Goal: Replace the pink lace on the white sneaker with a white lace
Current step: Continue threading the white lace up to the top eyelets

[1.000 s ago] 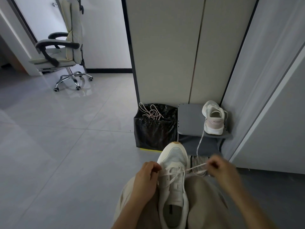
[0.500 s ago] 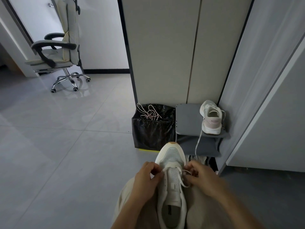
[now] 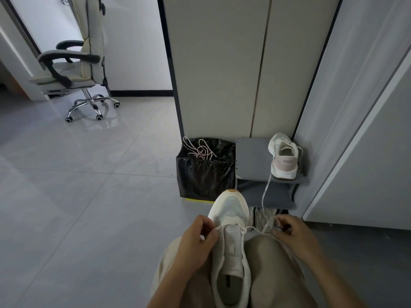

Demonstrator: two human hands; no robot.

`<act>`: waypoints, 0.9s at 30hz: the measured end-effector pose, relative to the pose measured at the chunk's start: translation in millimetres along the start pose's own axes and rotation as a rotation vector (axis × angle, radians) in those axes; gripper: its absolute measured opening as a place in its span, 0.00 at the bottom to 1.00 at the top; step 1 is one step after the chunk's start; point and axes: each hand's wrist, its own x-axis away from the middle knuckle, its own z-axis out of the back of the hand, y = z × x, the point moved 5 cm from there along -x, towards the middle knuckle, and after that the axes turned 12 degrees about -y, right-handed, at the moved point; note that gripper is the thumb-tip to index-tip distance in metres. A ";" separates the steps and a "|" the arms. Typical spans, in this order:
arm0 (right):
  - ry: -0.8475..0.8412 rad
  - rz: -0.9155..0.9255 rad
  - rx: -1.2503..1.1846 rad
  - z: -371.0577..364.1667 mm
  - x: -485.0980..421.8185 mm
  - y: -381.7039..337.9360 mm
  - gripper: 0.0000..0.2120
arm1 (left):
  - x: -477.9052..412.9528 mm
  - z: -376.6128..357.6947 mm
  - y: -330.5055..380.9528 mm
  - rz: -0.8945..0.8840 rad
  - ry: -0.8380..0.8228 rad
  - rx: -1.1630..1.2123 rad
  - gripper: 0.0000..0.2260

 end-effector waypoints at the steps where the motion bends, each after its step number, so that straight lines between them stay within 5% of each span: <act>1: 0.003 0.088 0.027 -5.1 1.0 -12.7 0.15 | -0.5 -1.6 1.7 0.010 -0.017 -0.049 0.03; 4: -0.090 0.278 0.120 -23.3 6.6 -50.3 0.13 | -2.7 -3.3 4.4 0.002 -0.012 -0.101 0.04; 9: -0.129 0.281 -0.016 -14.2 13.5 -54.9 0.06 | -0.1 -1.6 4.0 -0.014 0.058 -0.013 0.03; 14: 0.137 0.079 -0.342 21.6 13.9 -11.7 0.08 | 0.1 -4.9 0.8 -0.034 0.115 0.037 0.08; 18: 0.231 -0.013 -0.266 16.6 13.4 5.4 0.09 | 1.6 -7.4 3.9 -0.074 0.110 0.037 0.07; 23: 0.031 -0.041 0.017 -0.7 6.9 0.4 0.10 | 3.5 -3.7 4.1 -0.053 0.131 0.034 0.07; 25: -0.018 0.100 0.039 -6.2 8.6 -17.2 0.19 | 4.0 -3.6 6.2 -0.051 0.109 0.016 0.05; 27: -0.074 0.226 0.027 -13.6 11.5 -40.4 0.18 | 4.1 -4.8 7.6 -0.036 0.078 -0.011 0.02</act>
